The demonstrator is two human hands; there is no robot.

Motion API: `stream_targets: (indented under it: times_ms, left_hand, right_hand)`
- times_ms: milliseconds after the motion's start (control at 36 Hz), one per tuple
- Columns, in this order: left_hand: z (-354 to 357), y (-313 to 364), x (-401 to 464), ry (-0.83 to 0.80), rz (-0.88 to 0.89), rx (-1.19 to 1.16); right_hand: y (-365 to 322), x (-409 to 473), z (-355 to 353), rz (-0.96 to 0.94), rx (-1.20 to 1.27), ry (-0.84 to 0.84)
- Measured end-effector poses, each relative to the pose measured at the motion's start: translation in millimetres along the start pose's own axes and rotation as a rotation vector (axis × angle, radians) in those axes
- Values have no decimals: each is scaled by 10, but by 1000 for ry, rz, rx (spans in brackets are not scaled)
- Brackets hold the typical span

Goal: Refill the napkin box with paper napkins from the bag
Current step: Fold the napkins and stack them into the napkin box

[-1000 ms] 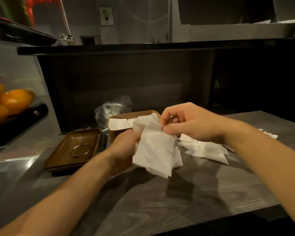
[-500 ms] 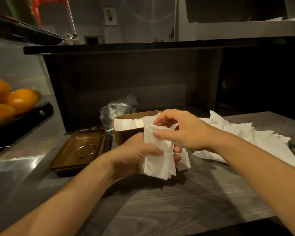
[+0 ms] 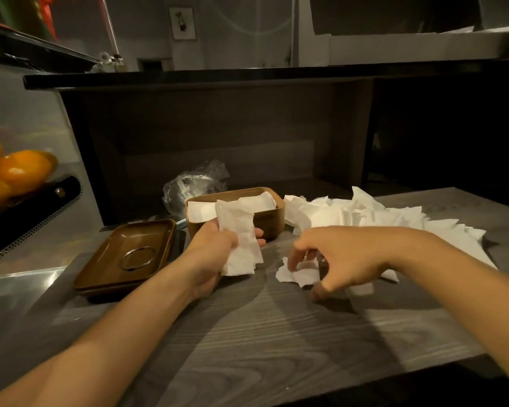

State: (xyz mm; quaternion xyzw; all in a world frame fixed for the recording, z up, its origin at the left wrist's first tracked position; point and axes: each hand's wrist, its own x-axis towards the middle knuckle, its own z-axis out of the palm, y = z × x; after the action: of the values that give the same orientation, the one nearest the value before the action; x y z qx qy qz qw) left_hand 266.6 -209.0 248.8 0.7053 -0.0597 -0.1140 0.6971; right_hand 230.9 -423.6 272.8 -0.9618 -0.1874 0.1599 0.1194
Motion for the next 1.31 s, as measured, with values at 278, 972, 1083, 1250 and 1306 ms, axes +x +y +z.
stream_targets:
  times_ms: [278, 972, 1083, 1250, 1306]
  left_hand:
    - [52, -24, -15, -15, -13, 147]
    - [78, -101, 15, -64, 7, 218]
    - [121, -103, 28, -50, 22, 210]
    - [164, -104, 15, -22, 22, 190]
    - [168, -102, 7, -18, 26, 197]
  right_hand:
    - [146, 74, 103, -7, 100, 272]
    - [425, -135, -92, 138, -42, 415]
    - [530, -239, -158, 188, -21, 377]
    - [718, -277, -203, 262, 129, 557]
    - [757, -263, -201, 293, 310, 623]
